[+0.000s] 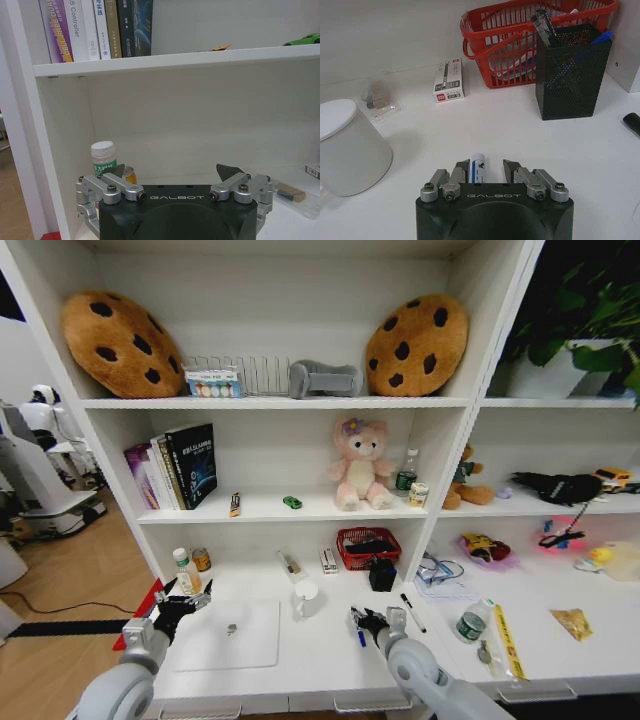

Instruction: Organize the objects on the table.

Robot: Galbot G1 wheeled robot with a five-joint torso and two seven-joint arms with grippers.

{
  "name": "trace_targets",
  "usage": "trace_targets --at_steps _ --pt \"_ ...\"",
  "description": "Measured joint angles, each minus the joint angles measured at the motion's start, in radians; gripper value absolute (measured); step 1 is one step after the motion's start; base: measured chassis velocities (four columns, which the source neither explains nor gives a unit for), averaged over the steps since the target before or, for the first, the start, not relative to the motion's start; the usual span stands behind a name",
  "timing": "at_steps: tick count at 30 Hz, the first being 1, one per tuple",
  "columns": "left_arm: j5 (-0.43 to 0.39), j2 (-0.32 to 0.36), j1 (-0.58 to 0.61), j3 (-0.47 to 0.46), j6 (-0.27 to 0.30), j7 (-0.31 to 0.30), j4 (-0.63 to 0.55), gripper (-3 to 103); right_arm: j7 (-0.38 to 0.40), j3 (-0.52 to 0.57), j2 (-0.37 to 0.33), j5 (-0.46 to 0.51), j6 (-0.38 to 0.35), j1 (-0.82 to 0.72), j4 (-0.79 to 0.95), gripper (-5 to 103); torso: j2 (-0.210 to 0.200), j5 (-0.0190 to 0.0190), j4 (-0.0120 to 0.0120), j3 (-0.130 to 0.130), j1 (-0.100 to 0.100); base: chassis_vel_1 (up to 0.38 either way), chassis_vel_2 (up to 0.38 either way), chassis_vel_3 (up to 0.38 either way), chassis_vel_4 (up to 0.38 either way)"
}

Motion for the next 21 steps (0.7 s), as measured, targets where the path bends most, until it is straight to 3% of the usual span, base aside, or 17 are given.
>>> trace_targets --at_steps 4,7,9,21 --pt "-0.001 0.001 -0.001 0.000 0.000 0.000 0.002 100 0.002 0.000 0.000 0.010 -0.001 -0.001 -0.001 30 0.000 0.0000 -0.0002 0.000 0.000 0.000 0.000 0.000 0.000" --pt "-0.002 0.001 -0.002 0.000 0.000 0.000 0.002 100 0.002 0.000 0.000 0.011 -0.002 -0.001 -0.001 30 0.000 0.0000 -0.0002 0.000 0.000 0.000 0.000 0.000 0.000" --pt "-0.002 0.001 -0.003 0.000 0.000 0.000 0.003 100 0.002 0.000 -0.001 0.015 -0.004 -0.002 -0.003 15 0.000 0.0001 -0.0001 0.000 0.000 0.000 0.000 0.000 0.000" --pt "-0.003 -0.002 -0.001 -0.001 0.000 0.000 0.004 100 0.002 0.001 0.001 0.022 -0.007 -0.003 -0.011 8 0.000 0.0001 -0.0001 0.000 0.000 0.000 0.000 0.000 0.000"
